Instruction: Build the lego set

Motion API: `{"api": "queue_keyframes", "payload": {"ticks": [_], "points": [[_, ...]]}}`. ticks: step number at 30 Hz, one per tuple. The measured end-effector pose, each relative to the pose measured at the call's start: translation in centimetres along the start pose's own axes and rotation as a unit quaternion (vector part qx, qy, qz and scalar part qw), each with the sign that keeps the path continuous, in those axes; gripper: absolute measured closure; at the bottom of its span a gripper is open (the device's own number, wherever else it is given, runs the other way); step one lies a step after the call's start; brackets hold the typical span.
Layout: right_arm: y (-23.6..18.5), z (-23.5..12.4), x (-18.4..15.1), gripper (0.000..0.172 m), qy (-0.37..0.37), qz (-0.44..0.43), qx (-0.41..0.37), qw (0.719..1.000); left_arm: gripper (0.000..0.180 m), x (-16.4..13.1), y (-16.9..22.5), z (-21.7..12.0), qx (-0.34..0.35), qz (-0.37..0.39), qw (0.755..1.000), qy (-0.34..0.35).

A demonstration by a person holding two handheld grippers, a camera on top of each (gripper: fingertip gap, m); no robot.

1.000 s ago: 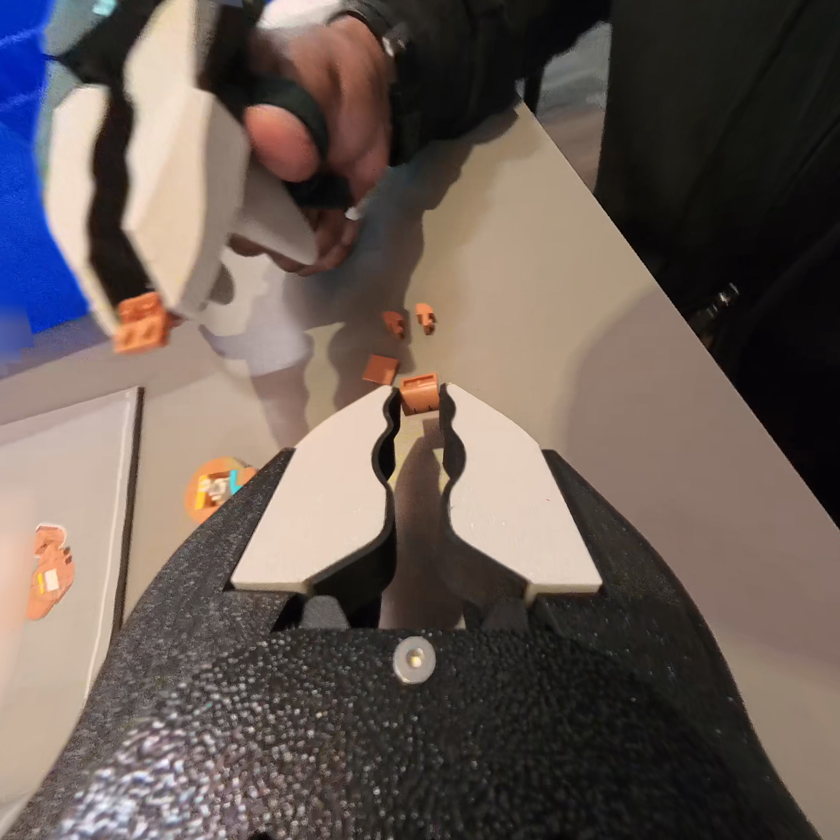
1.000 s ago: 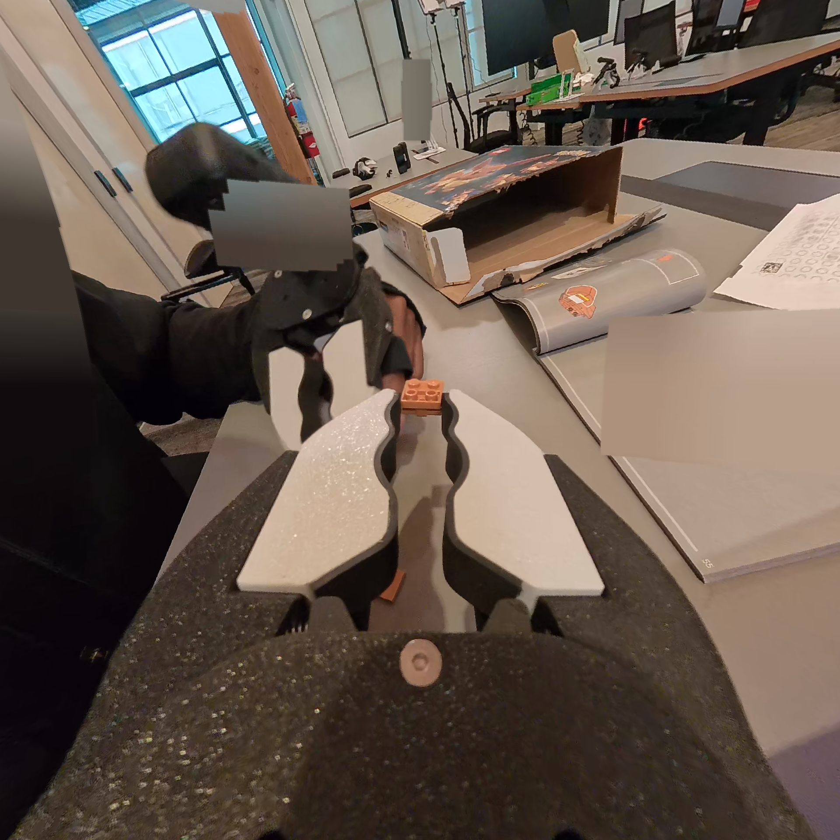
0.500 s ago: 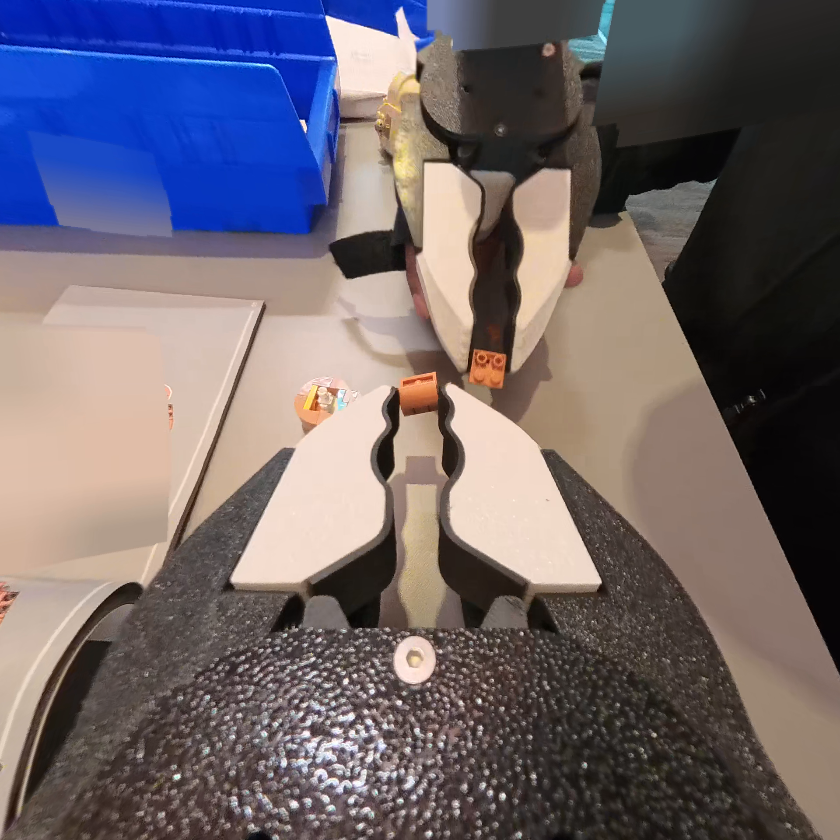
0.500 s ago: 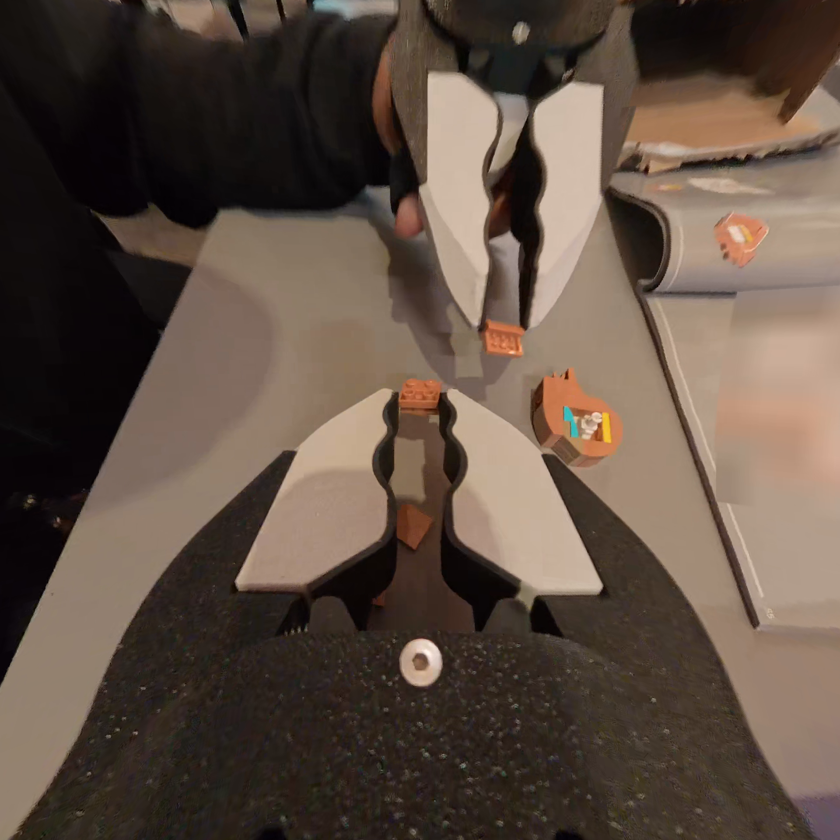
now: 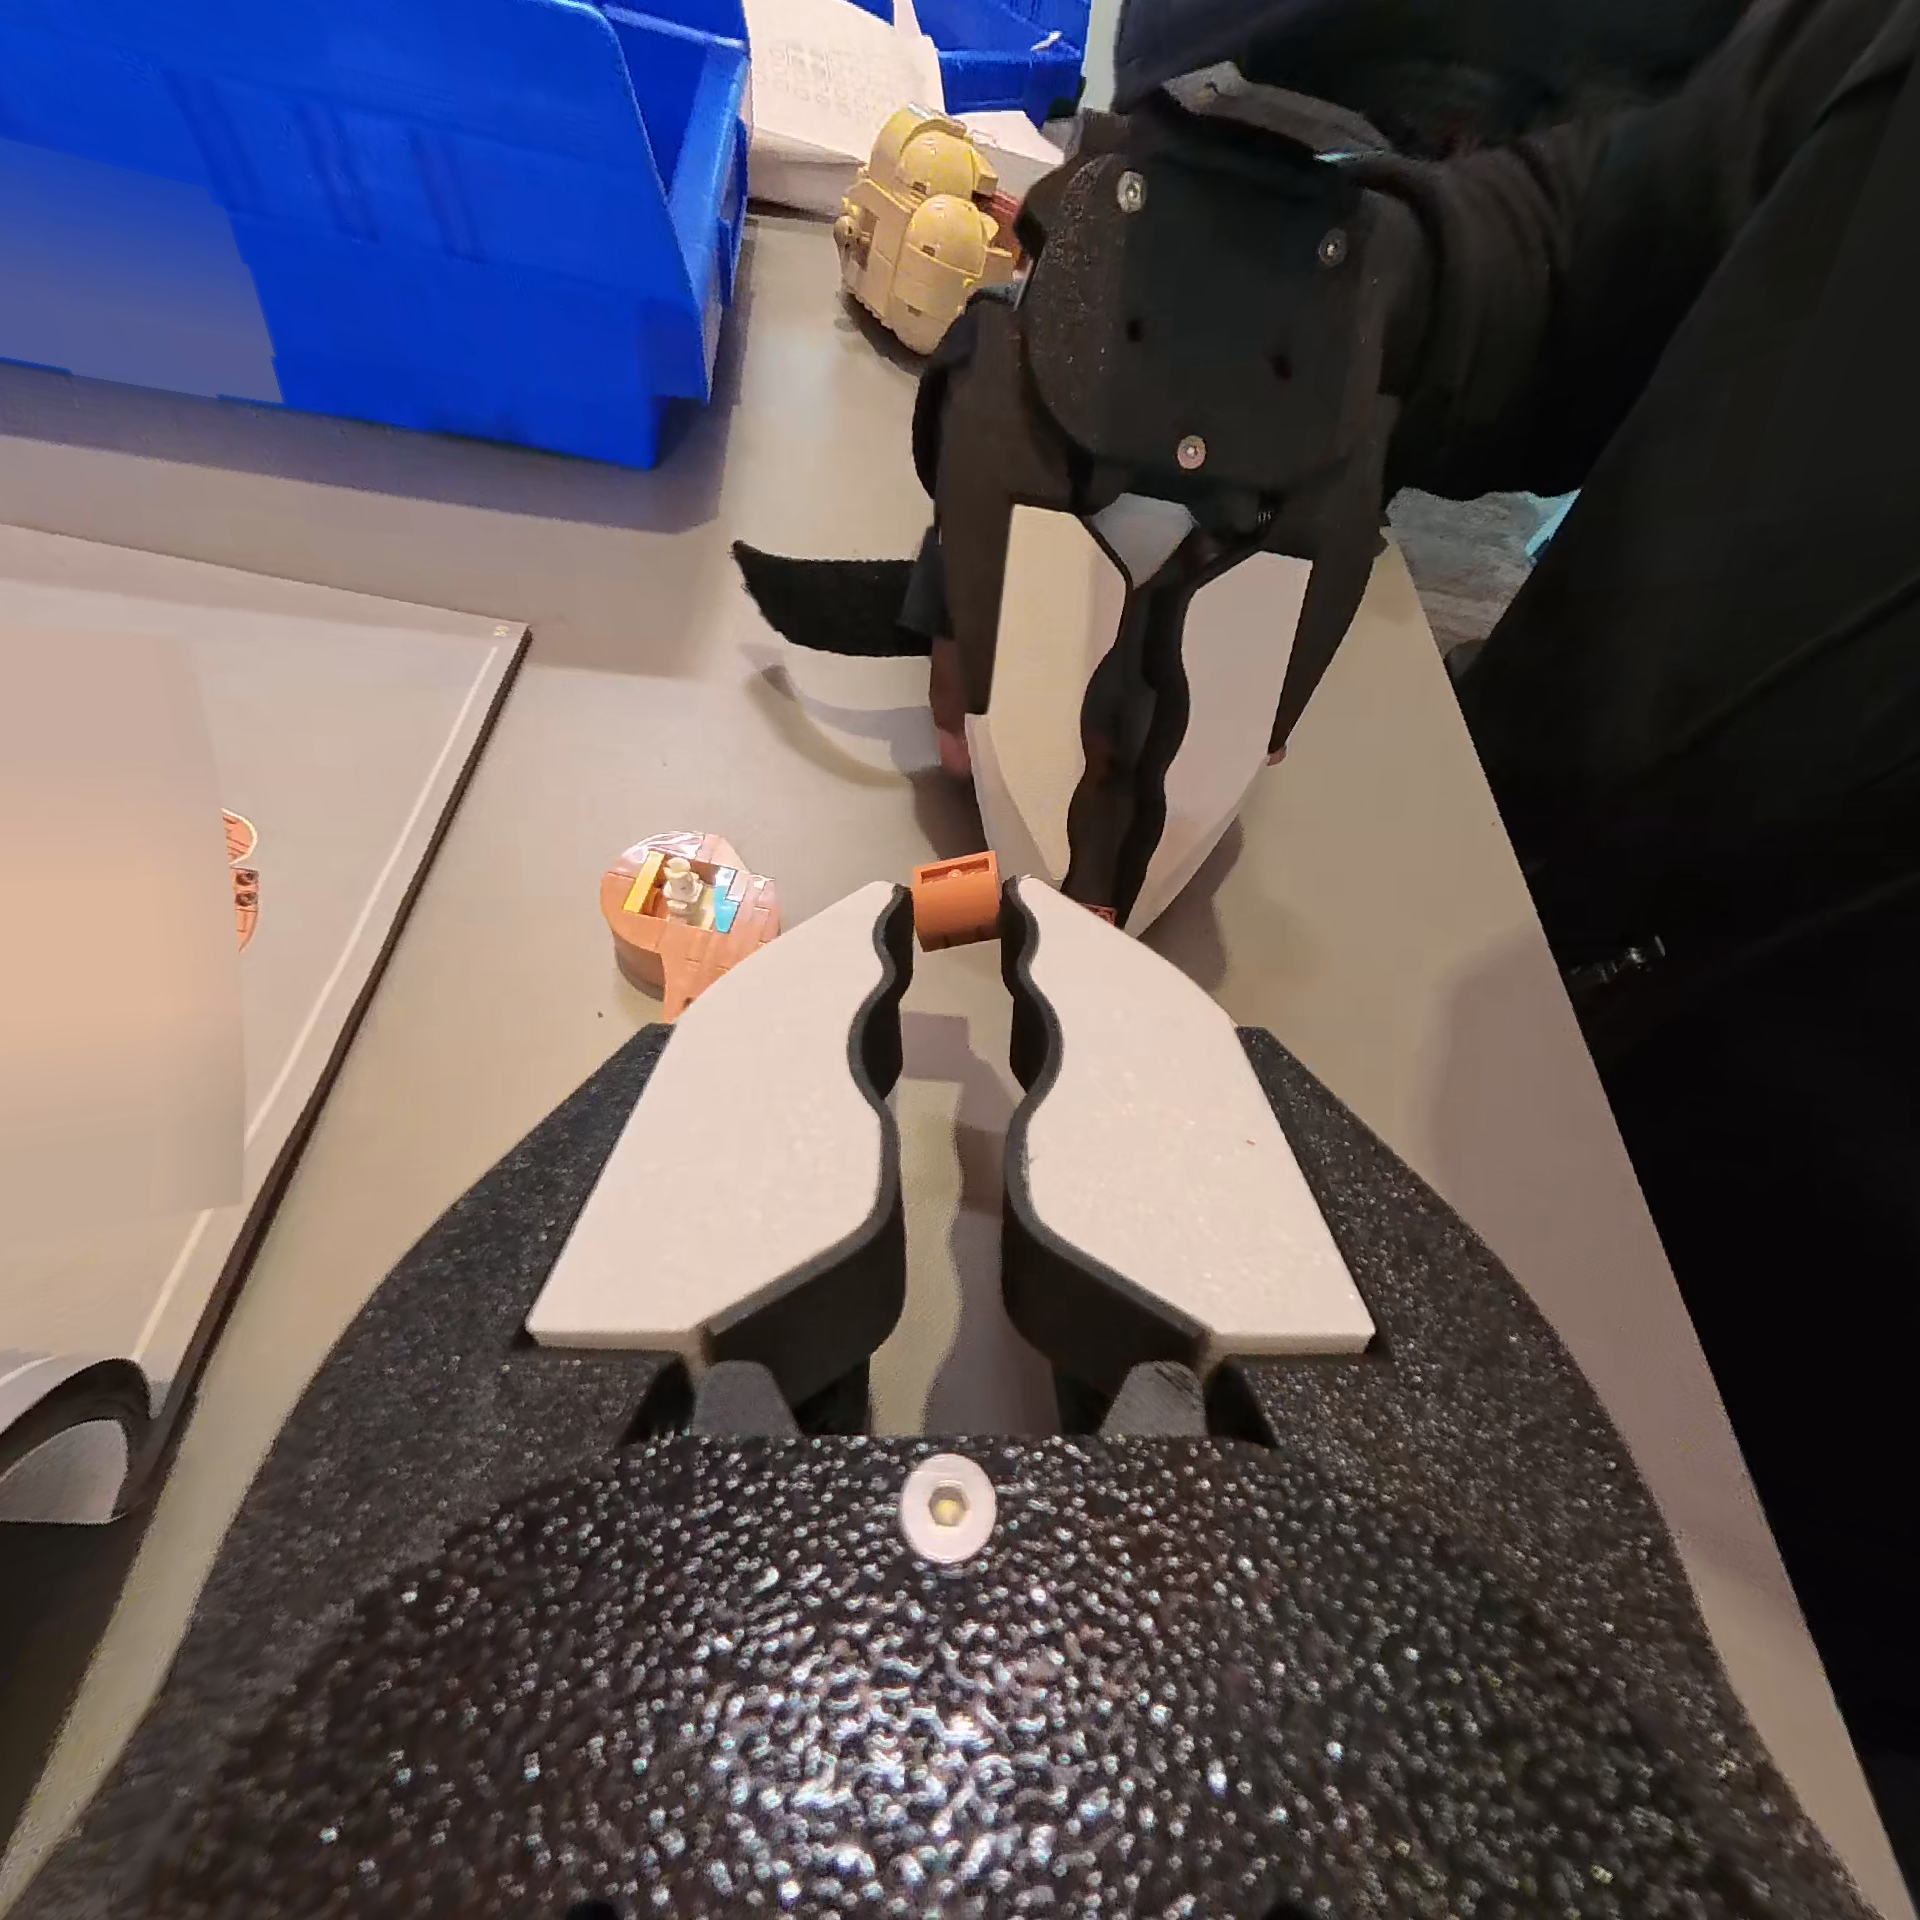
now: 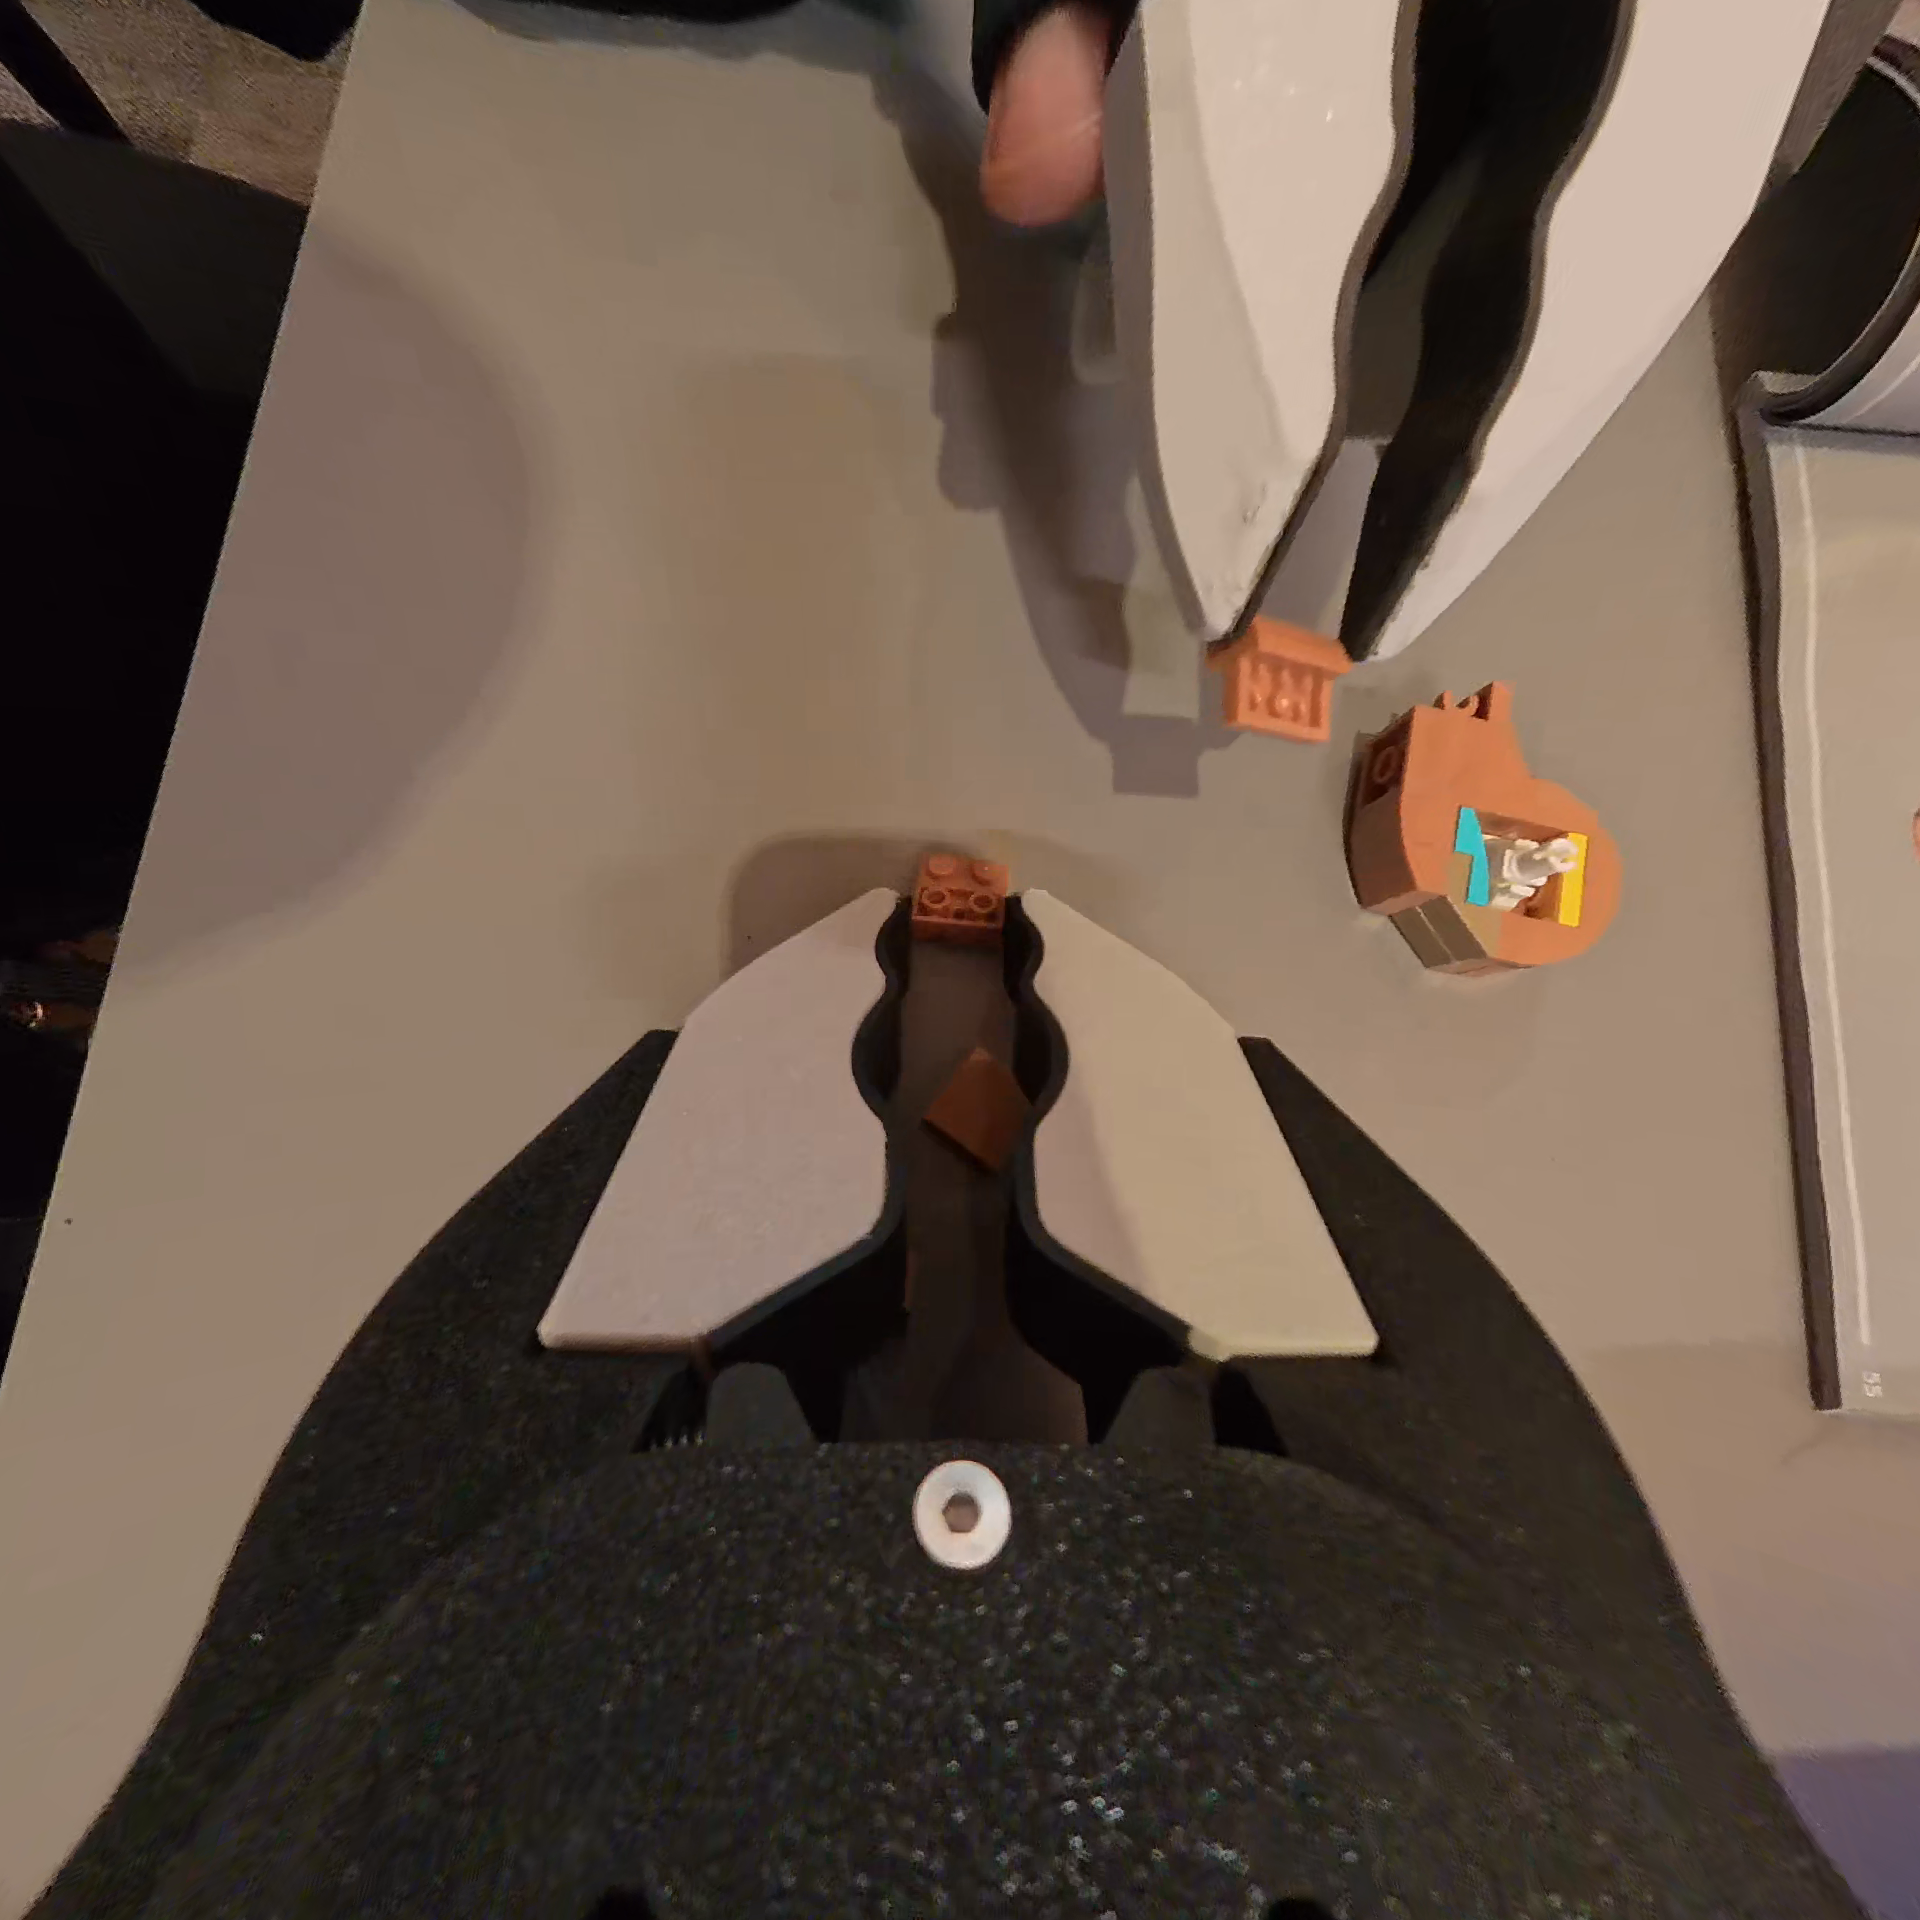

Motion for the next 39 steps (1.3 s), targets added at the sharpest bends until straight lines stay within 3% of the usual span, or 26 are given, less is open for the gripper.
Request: {"api": "queue_keyframes", "payload": {"ticks": [3, 7, 10, 15, 22, 23, 26, 30, 34, 39], "points": [[0.2, -0.4, -0.1, 0.146, 0.004, -0.007, -0.004, 1.0, 0.165, 0.0, -0.1, 0.0, -0.006, -0.025, 1.0, 0.003], [1.8, -2.2, 0.9, 0.14, 0.057, -0.072, -0.091, 0.992, 0.165, 0.3, -0.1, -0.1, -0.029, -0.074, 0.997, 0.012], [1.8, -3.2, 2.2, 0.144, 0.106, -0.1, -0.118, 0.982, 0.165, 0.6, 0.3, 0.1, -0.063, -0.131, 0.989, 0.019], [1.7, -3.5, 2.8, 0.151, 0.117, -0.138, -0.15, 0.972, 0.165, 1.0, 0.8, 0.4, -0.099, -0.187, 0.977, 0.025], [1.7, -3.4, 3.0, 0.168, 0.125, -0.123, -0.144, 0.974, 0.165, 1.0, 1.0, 0.7, -0.104, -0.194, 0.975, 0.018], [1.6, -3.4, 3.0, 0.168, 0.133, -0.103, -0.128, 0.977, 0.173, 1.1, 1.1, 0.6, -0.106, -0.186, 0.976, 0.027], [1.6, -3.8, 3.0, 0.168, 0.177, -0.026, -0.063, 0.982, 0.169, 1.7, 0.6, 0.0, -0.079, -0.141, 0.985, 0.064], [2.1, -4.6, 2.9, 0.168, 0.242, 0.096, 0.024, 0.965, 0.16, 2.5, 0.3, -1.2, -0.013, -0.008, 0.994, 0.107], [1.9, -5.1, 3.1, 0.168, 0.297, 0.183, 0.117, 0.93, 0.149, 3.6, 1.5, -1.5, 0.064, 0.165, 0.972, 0.154], [1.4, -5.5, 3.6, 0.168, 0.334, 0.226, 0.188, 0.896, 0.145, 2.4, 2.3, 0.2, 0.107, 0.294, 0.942, 0.124]]}}
Point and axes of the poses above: each gripper's, where its closed fingertips meet, z out along the fingers, x out of its top, y = z × x across the jaws, the point moved 3 cm from there along -z, back along the fingers, and after that the axes turned 11 degrees about x, right-handed, at the moved point
